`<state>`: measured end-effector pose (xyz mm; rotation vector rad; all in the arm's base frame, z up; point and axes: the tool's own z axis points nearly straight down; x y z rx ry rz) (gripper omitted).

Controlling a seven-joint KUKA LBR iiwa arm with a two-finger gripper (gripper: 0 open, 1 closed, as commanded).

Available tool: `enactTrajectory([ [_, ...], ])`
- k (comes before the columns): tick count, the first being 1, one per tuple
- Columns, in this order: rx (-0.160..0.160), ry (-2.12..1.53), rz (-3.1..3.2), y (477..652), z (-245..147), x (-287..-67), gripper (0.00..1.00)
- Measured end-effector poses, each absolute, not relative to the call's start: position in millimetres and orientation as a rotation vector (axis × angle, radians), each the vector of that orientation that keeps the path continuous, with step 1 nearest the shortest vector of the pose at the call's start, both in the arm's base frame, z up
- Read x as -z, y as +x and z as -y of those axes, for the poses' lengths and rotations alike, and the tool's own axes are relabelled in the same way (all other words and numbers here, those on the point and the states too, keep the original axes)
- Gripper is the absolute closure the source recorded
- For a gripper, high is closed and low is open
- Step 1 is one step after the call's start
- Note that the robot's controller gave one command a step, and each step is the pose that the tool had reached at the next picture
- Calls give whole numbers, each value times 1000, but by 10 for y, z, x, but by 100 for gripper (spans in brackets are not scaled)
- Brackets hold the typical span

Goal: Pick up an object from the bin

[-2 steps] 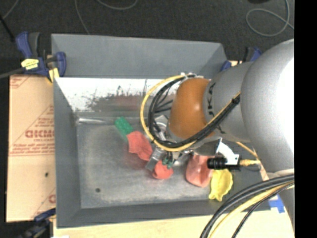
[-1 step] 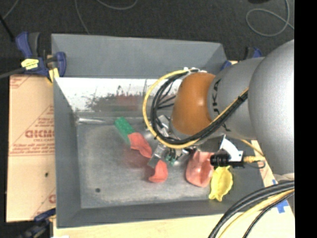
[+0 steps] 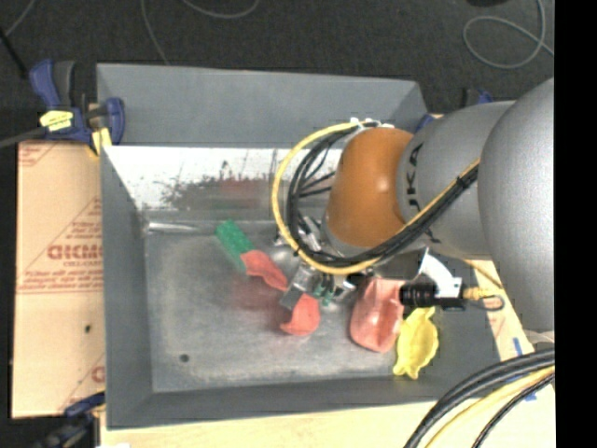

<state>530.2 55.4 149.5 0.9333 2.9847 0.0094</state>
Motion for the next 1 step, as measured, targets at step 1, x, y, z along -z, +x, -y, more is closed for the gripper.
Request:
enactTrajectory([
  [1,-10,930,-2985,5305,-553,-1557,100],
])
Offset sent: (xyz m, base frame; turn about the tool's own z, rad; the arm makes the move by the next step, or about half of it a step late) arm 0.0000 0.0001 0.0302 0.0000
